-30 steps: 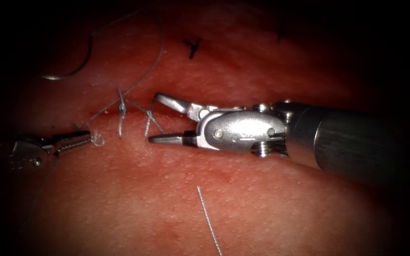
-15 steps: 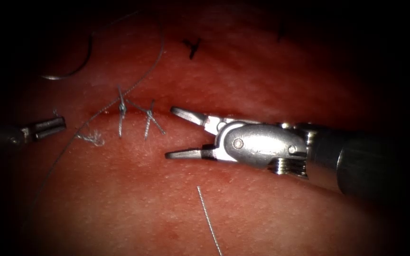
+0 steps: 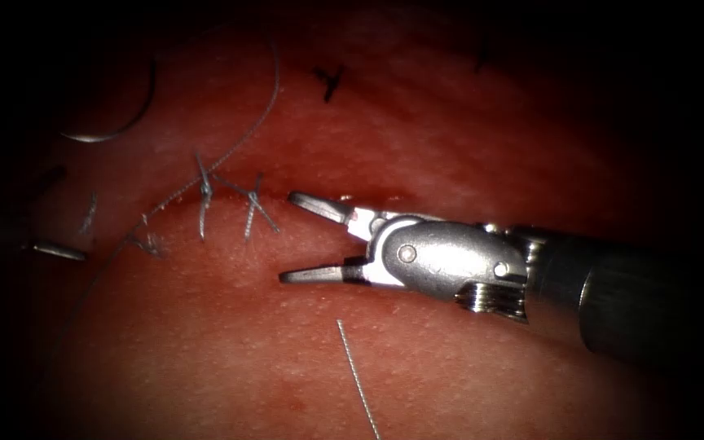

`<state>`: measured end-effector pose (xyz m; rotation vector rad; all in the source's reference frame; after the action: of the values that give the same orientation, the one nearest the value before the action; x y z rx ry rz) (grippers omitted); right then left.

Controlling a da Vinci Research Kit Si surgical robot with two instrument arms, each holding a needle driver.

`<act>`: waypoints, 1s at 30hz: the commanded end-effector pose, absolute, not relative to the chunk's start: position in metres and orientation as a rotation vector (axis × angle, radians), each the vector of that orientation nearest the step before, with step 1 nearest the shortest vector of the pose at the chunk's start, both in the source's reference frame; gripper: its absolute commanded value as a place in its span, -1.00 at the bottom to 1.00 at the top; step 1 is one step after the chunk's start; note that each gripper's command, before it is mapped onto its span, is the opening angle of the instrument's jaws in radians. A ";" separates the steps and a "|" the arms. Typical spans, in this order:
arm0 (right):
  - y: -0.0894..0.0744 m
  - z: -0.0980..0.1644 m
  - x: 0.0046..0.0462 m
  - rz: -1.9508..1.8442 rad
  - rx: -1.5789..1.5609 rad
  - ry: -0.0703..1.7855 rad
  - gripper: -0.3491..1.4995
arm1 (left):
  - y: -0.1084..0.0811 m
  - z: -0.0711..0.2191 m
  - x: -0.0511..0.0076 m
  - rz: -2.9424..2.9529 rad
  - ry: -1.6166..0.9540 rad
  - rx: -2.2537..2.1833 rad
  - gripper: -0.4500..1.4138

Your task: Wound Closure

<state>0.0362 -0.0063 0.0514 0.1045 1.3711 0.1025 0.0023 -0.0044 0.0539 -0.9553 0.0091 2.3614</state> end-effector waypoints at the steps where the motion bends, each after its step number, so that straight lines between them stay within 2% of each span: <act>1: -0.006 0.052 0.0366 0.104 0.099 1.370 0.31 | -0.004 0.054 0.0019 2.364 0.003 -0.961 0.57; 13: -0.005 0.051 0.0328 0.188 0.129 1.314 0.31 | 0.000 0.049 0.0013 2.288 -0.010 -1.024 0.48; 18: -0.005 0.051 0.0312 0.310 0.134 1.215 0.09 | 0.003 0.049 -0.0007 2.265 -0.008 -1.007 0.50; 23: -0.005 0.051 0.0303 0.397 0.127 1.134 0.09 | 0.005 0.051 -0.0029 2.251 0.008 -0.988 0.46; 27: -0.005 0.051 0.0300 0.416 0.140 1.101 0.22 | 0.007 0.052 -0.0037 2.247 0.026 -0.976 0.44; 30: -0.005 0.051 0.0301 0.414 0.147 1.108 0.24 | 0.008 0.053 -0.0039 2.259 0.038 -0.942 0.44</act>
<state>0.0292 -0.0055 0.0504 0.1491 1.1027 0.4150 -0.0033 0.0074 0.0531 -0.9251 0.0360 2.2643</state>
